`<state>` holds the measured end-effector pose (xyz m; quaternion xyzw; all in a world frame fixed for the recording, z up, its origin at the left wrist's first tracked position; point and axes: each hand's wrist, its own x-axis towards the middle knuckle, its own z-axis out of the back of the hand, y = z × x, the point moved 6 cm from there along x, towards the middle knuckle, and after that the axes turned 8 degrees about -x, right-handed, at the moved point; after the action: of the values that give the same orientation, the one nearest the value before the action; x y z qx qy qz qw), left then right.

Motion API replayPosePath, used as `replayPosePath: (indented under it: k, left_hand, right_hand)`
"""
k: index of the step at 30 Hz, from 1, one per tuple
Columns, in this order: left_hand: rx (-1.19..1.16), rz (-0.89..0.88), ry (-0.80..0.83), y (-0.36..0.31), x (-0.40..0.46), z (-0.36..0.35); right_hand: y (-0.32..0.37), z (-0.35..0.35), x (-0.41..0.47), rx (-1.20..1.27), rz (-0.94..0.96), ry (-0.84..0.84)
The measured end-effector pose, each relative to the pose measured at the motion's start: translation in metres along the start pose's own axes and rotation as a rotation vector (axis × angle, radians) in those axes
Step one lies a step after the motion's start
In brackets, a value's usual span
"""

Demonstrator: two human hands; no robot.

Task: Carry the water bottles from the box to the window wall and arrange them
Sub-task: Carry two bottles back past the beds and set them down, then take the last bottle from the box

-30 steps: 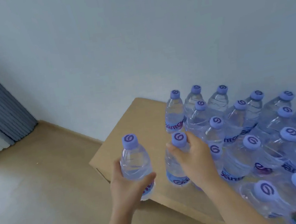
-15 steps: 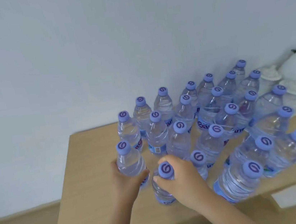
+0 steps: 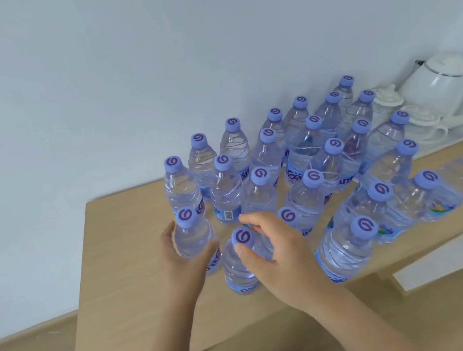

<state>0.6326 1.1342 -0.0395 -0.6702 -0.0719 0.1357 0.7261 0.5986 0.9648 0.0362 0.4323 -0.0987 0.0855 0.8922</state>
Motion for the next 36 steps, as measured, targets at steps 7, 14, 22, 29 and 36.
replayPosePath:
  k: [7,14,22,29,36]
  left_hand:
    - [-0.009,-0.306,-0.140,-0.078,-0.054,-0.015]
    - [0.323,-0.332,0.325,-0.082,-0.149,-0.167]
    - [0.732,-0.469,0.829,-0.056,-0.276,-0.355]
    - [0.751,-0.556,1.089,-0.041,-0.358,-0.473]
    - [0.759,-0.683,1.295,-0.041,-0.407,-0.586]
  right_hand:
    - [-0.017,0.055,-0.038,-0.025,0.006,-0.031]
    - [-0.090,0.176,-0.127,-0.223,-0.165,-0.131]
    - [-0.190,0.320,-0.262,-0.326,-0.535,-0.242]
    - [-0.252,0.416,-0.347,-0.432,-0.768,-0.373]
    - [-0.314,0.492,-0.391,-0.456,-0.985,-0.457]
